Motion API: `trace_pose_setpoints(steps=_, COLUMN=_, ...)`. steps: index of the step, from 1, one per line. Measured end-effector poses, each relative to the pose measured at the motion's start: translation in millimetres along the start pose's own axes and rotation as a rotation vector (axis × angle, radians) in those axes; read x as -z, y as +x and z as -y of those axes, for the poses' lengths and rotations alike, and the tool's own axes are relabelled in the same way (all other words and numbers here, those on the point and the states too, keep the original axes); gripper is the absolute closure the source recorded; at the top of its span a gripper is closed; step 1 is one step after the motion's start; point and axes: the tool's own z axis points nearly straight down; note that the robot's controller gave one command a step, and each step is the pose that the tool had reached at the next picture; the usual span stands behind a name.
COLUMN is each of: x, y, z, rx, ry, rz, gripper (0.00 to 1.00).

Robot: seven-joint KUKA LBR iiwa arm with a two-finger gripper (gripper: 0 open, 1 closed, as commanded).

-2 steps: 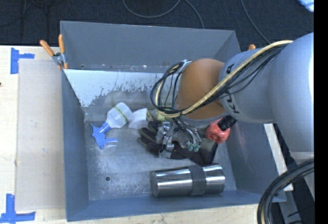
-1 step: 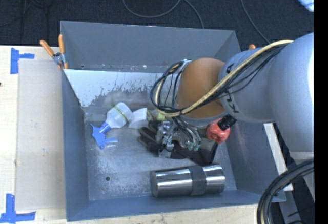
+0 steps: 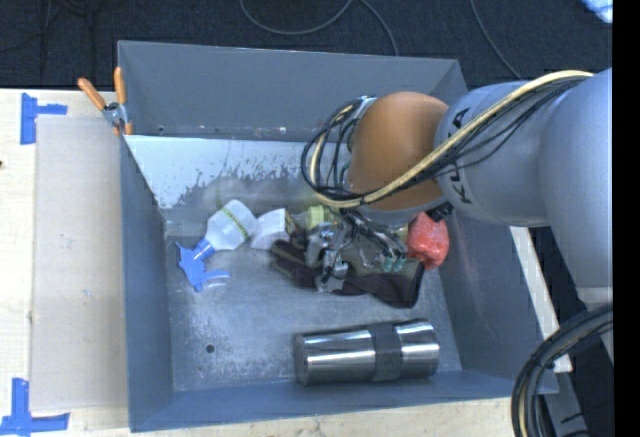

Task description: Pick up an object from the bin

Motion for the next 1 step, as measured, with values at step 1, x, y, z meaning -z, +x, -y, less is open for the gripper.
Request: trace_pose_setpoints(steps=1, x=0.0, y=0.0, z=0.0, rx=0.0, ry=0.0, rz=0.0, gripper=1.0)
